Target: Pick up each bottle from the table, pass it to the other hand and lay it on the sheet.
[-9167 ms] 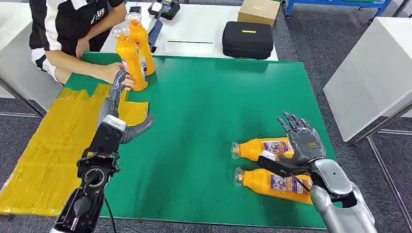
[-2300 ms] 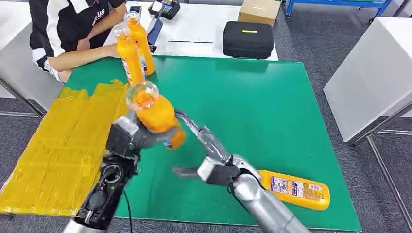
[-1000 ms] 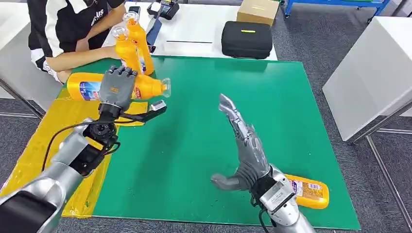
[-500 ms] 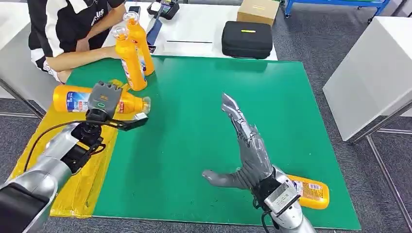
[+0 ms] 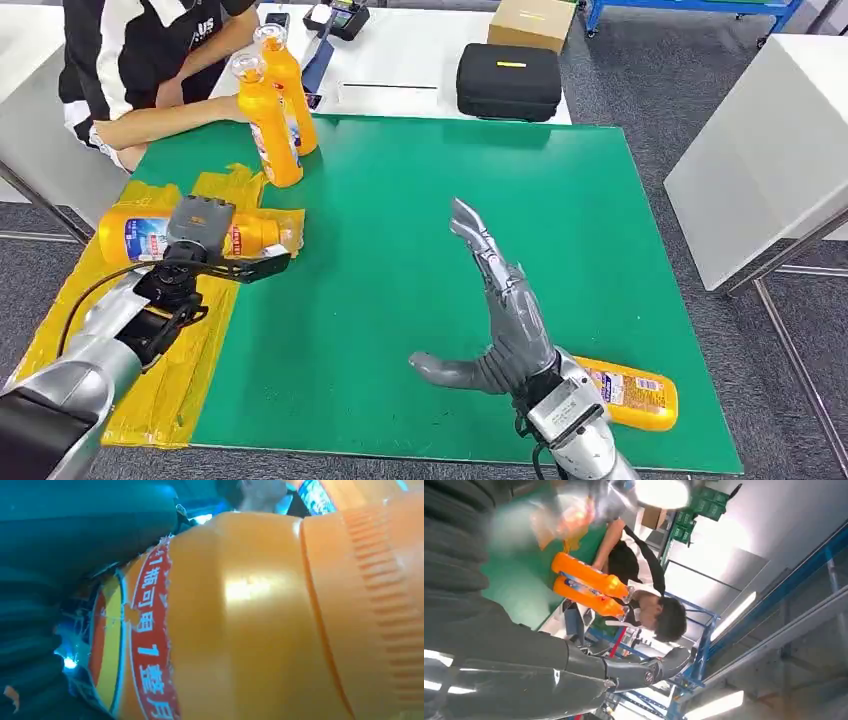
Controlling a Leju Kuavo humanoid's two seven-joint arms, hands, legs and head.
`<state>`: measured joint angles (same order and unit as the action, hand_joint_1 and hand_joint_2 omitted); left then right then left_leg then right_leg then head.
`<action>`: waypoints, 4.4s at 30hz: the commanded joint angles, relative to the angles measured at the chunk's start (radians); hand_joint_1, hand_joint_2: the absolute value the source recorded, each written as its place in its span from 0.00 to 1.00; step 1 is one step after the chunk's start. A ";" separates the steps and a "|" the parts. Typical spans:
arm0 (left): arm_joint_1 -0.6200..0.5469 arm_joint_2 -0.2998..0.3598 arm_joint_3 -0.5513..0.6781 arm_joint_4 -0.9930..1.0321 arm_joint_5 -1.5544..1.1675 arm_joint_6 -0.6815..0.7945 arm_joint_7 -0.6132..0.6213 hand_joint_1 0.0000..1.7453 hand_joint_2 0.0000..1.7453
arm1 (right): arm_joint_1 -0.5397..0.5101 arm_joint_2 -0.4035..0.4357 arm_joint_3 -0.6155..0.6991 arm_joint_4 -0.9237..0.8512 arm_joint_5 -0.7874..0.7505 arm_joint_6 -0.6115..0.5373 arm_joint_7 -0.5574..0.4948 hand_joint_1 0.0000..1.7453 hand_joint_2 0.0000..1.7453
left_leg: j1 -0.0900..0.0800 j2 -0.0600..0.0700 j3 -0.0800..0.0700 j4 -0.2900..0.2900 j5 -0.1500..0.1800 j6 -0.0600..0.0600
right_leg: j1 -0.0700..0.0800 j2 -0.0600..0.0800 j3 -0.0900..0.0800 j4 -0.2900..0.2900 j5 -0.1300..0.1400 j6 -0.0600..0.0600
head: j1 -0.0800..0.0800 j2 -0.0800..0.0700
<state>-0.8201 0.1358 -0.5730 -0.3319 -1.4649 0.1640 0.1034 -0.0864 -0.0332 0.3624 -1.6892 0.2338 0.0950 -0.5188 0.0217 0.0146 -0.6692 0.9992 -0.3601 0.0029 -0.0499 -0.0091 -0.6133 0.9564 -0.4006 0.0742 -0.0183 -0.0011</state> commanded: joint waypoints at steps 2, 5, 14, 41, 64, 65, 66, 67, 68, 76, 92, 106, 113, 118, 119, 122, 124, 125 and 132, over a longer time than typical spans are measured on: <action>-0.010 -0.014 0.059 0.068 0.007 0.025 0.025 0.00 1.00 | -0.056 0.029 0.002 0.032 0.006 0.009 0.029 0.00 1.00 | 0.000 0.001 0.004 0.000 -0.002 0.000 | 0.001 0.002 0.003 0.000 -0.001 -0.004 | 0.000 0.000; -0.007 -0.011 0.063 0.064 0.004 0.027 0.021 0.00 1.00 | -0.066 0.030 0.006 0.038 0.006 0.012 0.032 0.00 1.00 | 0.001 0.000 0.004 0.001 -0.002 0.000 | 0.001 0.001 0.003 0.000 -0.002 -0.004 | 0.000 0.000; 0.023 -0.017 0.142 0.042 0.026 0.140 0.023 0.00 1.00 | -0.100 0.027 0.013 0.060 0.015 0.012 0.041 0.00 1.00 | 0.000 0.001 0.004 0.000 -0.002 0.000 | 0.001 0.001 0.003 0.000 -0.001 -0.004 | 0.000 0.000; 0.311 -0.270 0.542 -0.666 1.136 0.212 -0.636 0.00 1.00 | 0.152 -0.309 -0.010 -0.247 0.917 -0.175 0.381 0.00 1.00 | 0.000 -0.004 0.006 0.003 -0.006 0.001 | 0.001 -0.003 0.007 0.001 -0.005 -0.007 | 0.000 0.000; 0.463 -0.267 0.461 -0.964 1.407 0.003 -0.603 0.00 1.00 | 0.390 -0.485 -0.148 -0.258 0.912 0.091 0.565 0.00 1.00 | -0.001 -0.002 0.005 0.000 -0.006 0.001 | 0.001 0.000 0.005 -0.001 -0.004 -0.005 | 0.000 0.000; 0.465 -0.268 0.461 -0.969 1.421 -0.011 -0.590 0.00 1.00 | 0.385 -0.466 -0.158 -0.241 0.910 0.092 0.567 0.00 1.00 | 0.000 -0.003 0.008 0.001 -0.007 0.001 | 0.001 0.000 0.008 -0.001 -0.005 -0.007 | 0.000 0.000; 0.467 -0.268 0.459 -0.970 1.421 -0.011 -0.590 0.00 1.00 | 0.375 -0.452 -0.163 -0.213 0.901 0.094 0.564 0.00 1.00 | 0.000 -0.002 0.003 0.000 -0.005 0.001 | 0.001 0.000 0.004 -0.002 -0.002 -0.004 | 0.000 0.000; 0.467 -0.267 0.457 -0.970 1.421 -0.012 -0.589 0.00 1.00 | 0.367 -0.448 -0.165 -0.194 0.896 0.092 0.555 0.00 1.00 | 0.000 -0.001 0.003 0.000 -0.005 0.001 | 0.001 0.000 0.003 -0.002 -0.002 -0.003 | 0.000 0.000; 0.467 -0.267 0.457 -0.970 1.421 -0.012 -0.589 0.00 1.00 | 0.367 -0.448 -0.165 -0.194 0.896 0.092 0.555 0.00 1.00 | 0.000 -0.001 0.006 0.000 -0.006 0.001 | 0.001 0.000 0.006 -0.003 -0.003 -0.005 | 0.000 0.000; 0.470 -0.265 0.454 -0.964 1.449 -0.037 -0.571 0.00 1.00 | 0.344 -0.440 -0.176 -0.136 0.884 0.094 0.536 0.00 1.00 | 0.000 -0.002 0.008 0.000 -0.006 0.001 | 0.001 0.000 0.008 -0.003 -0.004 -0.005 | 0.000 0.000; 0.528 -0.243 0.396 -1.114 1.472 -0.073 -0.543 0.00 1.00 | 0.328 -0.323 -0.256 0.137 0.834 0.107 0.526 0.00 1.00 | 0.000 -0.001 0.005 -0.001 -0.004 0.001 | 0.001 0.000 0.005 -0.003 -0.002 -0.004 | 0.000 0.000; 0.517 -0.248 0.394 -1.088 1.487 -0.078 -0.537 0.00 1.00 | 0.295 -0.260 -0.373 0.295 0.831 0.131 0.505 0.00 1.00 | 0.001 -0.002 0.010 -0.001 -0.007 0.001 | 0.002 0.000 0.011 -0.003 -0.005 -0.007 | 0.000 0.000; 0.517 -0.248 0.394 -1.088 1.487 -0.078 -0.537 0.00 1.00 | 0.295 -0.260 -0.373 0.295 0.831 0.131 0.505 0.00 1.00 | 0.000 -0.001 0.005 -0.001 -0.004 0.001 | 0.001 0.000 0.005 -0.003 -0.003 -0.003 | 0.000 0.000; 0.516 -0.248 0.391 -1.060 1.495 -0.080 -0.535 0.00 1.00 | 0.243 -0.237 -0.433 0.417 0.865 0.120 0.511 0.00 1.00 | 0.001 -0.002 0.009 -0.001 -0.006 0.001 | 0.002 0.000 0.009 -0.003 -0.004 -0.006 | 0.000 0.000; 0.516 -0.249 0.391 -1.058 1.497 -0.079 -0.534 0.00 1.00 | 0.233 -0.236 -0.440 0.436 0.873 0.117 0.511 0.00 1.00 | 0.000 -0.001 0.007 -0.001 -0.005 0.001 | 0.001 0.000 0.007 -0.003 -0.003 -0.004 | 0.000 0.000; 0.516 -0.248 0.391 -1.042 1.499 -0.078 -0.534 0.00 1.00 | 0.203 -0.234 -0.465 0.517 0.883 0.116 0.505 0.00 1.00 | 0.000 -0.002 0.006 -0.001 -0.004 0.001 | 0.001 -0.001 0.006 -0.004 -0.002 -0.003 | 0.000 0.000; 0.514 -0.249 0.390 -1.030 1.502 -0.077 -0.534 0.00 1.00 | 0.190 -0.237 -0.471 0.560 0.895 0.115 0.499 0.01 1.00 | 0.000 -0.002 0.007 -0.002 -0.004 0.001 | 0.001 -0.001 0.007 -0.004 -0.002 -0.003 | 0.000 0.000; 0.514 -0.249 0.389 -1.024 1.502 -0.077 -0.534 0.00 1.00 | 0.183 -0.239 -0.472 0.577 0.895 0.115 0.497 0.19 1.00 | 0.001 -0.003 0.009 -0.002 -0.005 0.001 | 0.002 -0.001 0.010 -0.004 -0.003 -0.005 | 0.000 0.000; 0.506 -0.251 0.384 -0.989 1.506 -0.076 -0.537 0.00 1.00 | 0.147 -0.231 -0.468 0.653 0.914 0.098 0.472 1.00 1.00 | 0.001 -0.003 0.014 -0.001 -0.009 0.000 | 0.001 -0.002 0.005 -0.005 -0.008 -0.001 | 0.000 0.000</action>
<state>-0.2798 -0.1381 -0.1751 -1.4260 0.0366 0.0870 -0.4353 0.0967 -0.3136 -0.0866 -1.2340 1.1318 0.2026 -0.0370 0.0213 0.0143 -0.6564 0.9989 -0.3699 0.0050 -0.0502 -0.0095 -0.6108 0.9526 -0.4083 0.0762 -0.0183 -0.0011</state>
